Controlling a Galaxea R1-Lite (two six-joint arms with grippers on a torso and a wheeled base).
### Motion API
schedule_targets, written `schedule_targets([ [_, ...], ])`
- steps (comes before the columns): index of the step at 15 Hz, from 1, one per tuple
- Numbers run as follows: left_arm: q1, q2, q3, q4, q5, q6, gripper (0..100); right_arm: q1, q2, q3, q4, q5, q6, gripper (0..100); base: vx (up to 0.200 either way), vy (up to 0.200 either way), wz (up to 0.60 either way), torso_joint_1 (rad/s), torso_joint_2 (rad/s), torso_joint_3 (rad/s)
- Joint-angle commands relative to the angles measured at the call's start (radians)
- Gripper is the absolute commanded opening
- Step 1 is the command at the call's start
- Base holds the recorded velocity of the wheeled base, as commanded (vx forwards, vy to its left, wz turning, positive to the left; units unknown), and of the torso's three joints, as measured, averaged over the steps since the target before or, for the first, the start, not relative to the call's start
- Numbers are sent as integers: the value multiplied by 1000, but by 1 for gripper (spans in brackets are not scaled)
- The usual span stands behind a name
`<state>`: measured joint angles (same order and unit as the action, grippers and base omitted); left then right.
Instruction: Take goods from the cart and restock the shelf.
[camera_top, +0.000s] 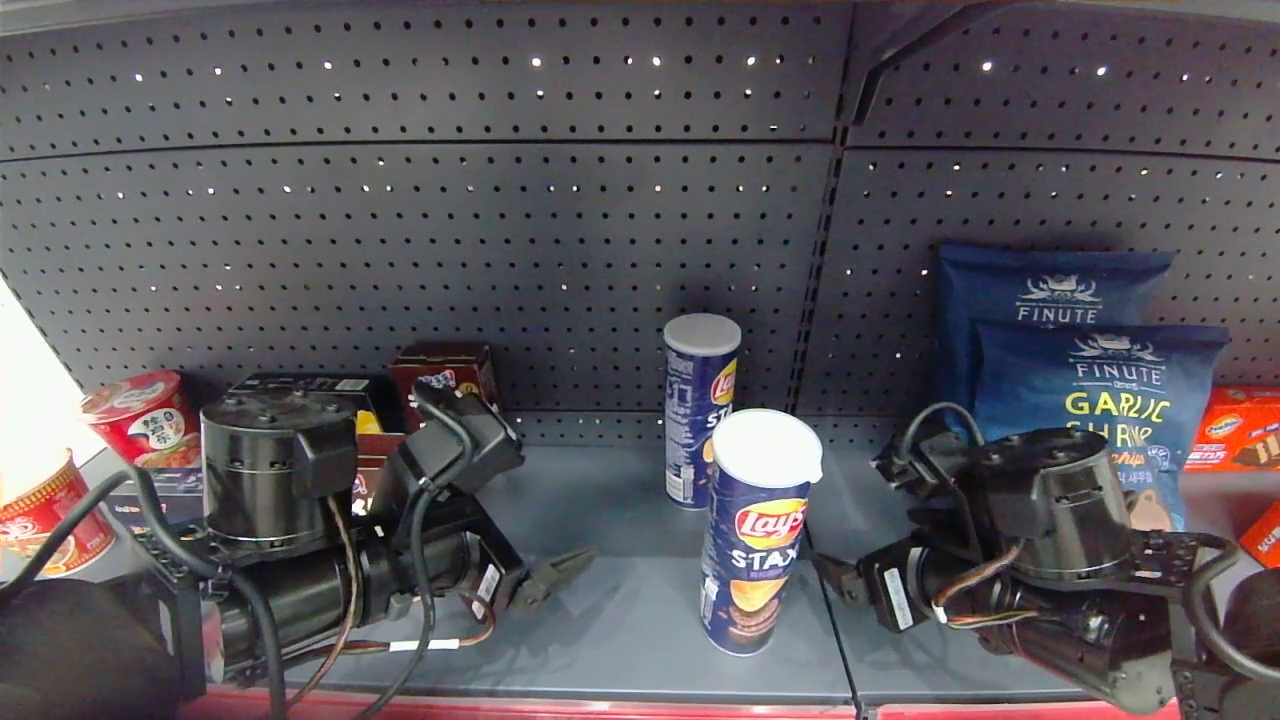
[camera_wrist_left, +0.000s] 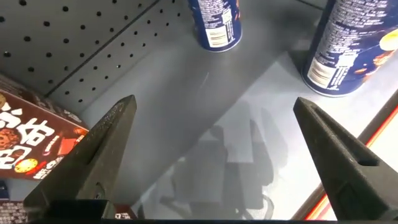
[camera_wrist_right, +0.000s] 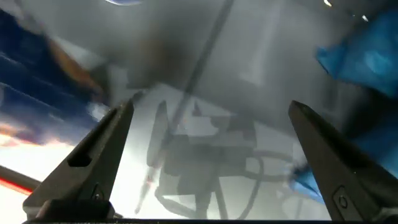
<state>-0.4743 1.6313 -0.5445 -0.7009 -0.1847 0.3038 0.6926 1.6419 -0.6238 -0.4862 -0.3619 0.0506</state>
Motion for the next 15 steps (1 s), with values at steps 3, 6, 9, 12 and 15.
schedule_targets([
  [3,3,2,3,-2,1,0,100,41,39,-27,-3,-3,2,100,0,0,0,0,0,0],
  [6,6,4,0,-5,1,0,100,64,49,-28,-3,-3,2,100,0,0,0,0,0,0],
  [9,6,10,1,-14,1,0,100,70,64,-45,-3,-5,2,100,0,0,0,0,0,0],
  [12,6,12,1,-14,1,0,100,87,73,-54,-3,-5,2,100,0,0,0,0,0,0],
  [15,6,10,5,-14,1,0,100,91,81,-53,-14,-6,2,100,0,0,0,0,0,0],
])
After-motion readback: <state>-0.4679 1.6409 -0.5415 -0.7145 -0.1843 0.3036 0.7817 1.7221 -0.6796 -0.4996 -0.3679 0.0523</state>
